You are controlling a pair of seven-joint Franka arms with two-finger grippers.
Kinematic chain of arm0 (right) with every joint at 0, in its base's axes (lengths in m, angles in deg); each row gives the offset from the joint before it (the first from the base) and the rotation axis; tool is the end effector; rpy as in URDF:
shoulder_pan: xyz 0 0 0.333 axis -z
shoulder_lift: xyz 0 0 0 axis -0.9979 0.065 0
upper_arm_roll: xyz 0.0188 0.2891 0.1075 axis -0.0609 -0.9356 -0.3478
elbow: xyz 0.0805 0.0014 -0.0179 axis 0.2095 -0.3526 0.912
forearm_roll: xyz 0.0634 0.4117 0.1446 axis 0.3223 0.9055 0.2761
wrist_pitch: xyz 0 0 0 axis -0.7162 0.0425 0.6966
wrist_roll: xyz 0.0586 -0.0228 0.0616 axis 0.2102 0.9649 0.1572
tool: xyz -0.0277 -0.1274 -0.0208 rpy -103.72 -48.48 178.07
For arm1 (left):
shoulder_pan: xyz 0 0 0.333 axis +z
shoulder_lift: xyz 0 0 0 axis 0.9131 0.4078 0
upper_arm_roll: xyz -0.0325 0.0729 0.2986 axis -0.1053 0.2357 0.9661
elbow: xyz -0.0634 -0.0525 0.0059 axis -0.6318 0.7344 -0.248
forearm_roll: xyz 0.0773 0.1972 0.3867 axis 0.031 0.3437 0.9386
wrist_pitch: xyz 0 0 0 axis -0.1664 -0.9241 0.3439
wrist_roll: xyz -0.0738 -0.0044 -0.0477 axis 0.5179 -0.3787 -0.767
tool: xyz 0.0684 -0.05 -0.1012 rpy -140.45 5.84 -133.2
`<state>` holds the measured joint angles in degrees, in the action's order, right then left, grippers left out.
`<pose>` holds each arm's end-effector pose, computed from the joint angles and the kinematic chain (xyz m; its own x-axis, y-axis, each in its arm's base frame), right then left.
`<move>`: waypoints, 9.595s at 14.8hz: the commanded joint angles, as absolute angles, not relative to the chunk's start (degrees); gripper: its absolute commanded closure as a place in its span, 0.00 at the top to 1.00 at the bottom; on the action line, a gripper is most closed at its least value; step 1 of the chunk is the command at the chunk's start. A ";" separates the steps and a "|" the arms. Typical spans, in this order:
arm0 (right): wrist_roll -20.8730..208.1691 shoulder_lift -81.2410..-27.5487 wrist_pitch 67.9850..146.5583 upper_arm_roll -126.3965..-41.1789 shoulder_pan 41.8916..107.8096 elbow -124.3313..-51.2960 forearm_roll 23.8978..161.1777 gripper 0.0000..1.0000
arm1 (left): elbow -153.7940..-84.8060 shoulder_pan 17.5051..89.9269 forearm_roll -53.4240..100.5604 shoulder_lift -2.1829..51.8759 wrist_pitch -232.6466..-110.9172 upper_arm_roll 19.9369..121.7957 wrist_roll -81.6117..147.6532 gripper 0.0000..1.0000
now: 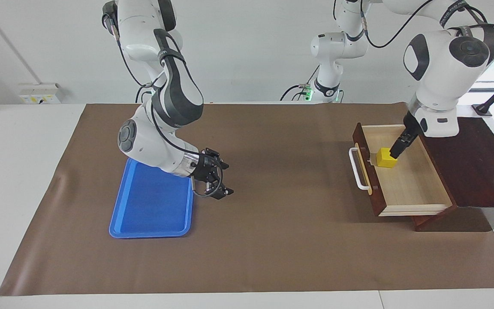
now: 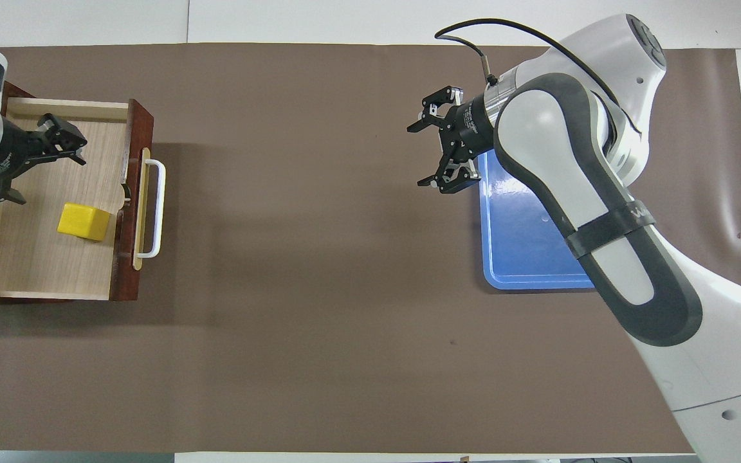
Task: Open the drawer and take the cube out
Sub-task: 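Lower the left gripper into the drawer around the yellow cube, then close the left gripper on the yellow cube and lift it, then carry the cube out of the drawer toward the right gripper, then grasp the cube with the right gripper while the left gripper releases, then carry the cube over the blue tray with the right gripper, then lower the cube into the tray while the left gripper pushes the drawer shut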
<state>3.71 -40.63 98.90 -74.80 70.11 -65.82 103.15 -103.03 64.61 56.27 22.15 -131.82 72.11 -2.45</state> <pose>0.7088 0.2510 0.3759 0.1101 -0.7820 -0.6135 -0.9887 -0.1496 0.0133 0.6453 -0.0190 0.5007 0.6879 0.7218 0.0762 0.7255 -0.6804 -0.1033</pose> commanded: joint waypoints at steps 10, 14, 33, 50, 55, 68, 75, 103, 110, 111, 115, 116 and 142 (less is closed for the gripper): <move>5.67 -41.08 99.36 -74.83 70.28 -66.24 104.84 0.96 | -124.35 68.83 55.38 15.23 -149.85 71.61 -34.50 1.00; 5.67 -41.08 99.45 -74.83 70.19 -66.33 104.93 0.96 | -127.34 68.57 55.38 14.87 -151.96 71.61 -36.79 1.00; 5.76 -41.08 99.45 -74.83 70.28 -66.50 104.93 0.96 | -102.12 60.42 52.40 23.14 -132.02 71.26 -49.69 0.00; 5.14 -41.08 99.98 -74.83 68.97 -66.42 105.01 0.96 | -106.34 41.33 49.05 25.94 -142.38 71.26 -86.09 0.00; 3.91 -41.00 100.50 -74.57 65.54 -66.06 105.02 0.95 | -103.28 38.78 49.14 28.23 -142.21 71.35 -88.46 0.00; -7.94 -35.20 100.85 -74.04 56.84 -56.05 99.84 0.93 | -104.06 37.90 50.99 28.50 -143.79 71.26 -88.47 0.00; -10.59 -34.49 101.12 -74.04 55.60 -54.29 99.48 0.92 | -104.14 37.98 50.99 28.50 -144.05 71.17 -88.47 0.00; -12.53 -34.49 100.51 -74.04 54.90 -52.35 95.79 0.00 | -104.93 40.52 51.08 27.88 -140.64 71.43 -80.76 1.00; -1.92 -37.83 98.75 -74.21 68.06 -56.39 97.80 0.00 | -112.57 49.75 52.47 24.90 -140.80 71.43 -62.31 1.00; 1.59 -38.53 98.83 -74.21 70.52 -58.48 97.98 0.00 | -113.02 50.54 53.09 24.81 -140.80 71.52 -59.76 1.00; 9.53 -40.64 97.44 -74.30 81.59 -65.09 98.51 0.00 | -113.37 54.76 54.32 24.72 -140.80 71.52 -51.22 1.00; 9.62 -40.73 96.56 -74.21 83.79 -66.05 99.47 0.00 | -113.55 55.38 54.85 24.72 -140.89 71.52 -50.77 1.00; 28.96 -48.38 105.51 -74.04 92.43 -94.27 103.95 0.00 | -116.27 76.39 62.50 24.28 -149.14 71.43 -29.85 1.00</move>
<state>27.01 -46.44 103.91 -73.29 91.43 -91.67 101.75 -113.42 74.48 59.99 25.02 -145.37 71.03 -33.23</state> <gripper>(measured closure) 0.449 0.000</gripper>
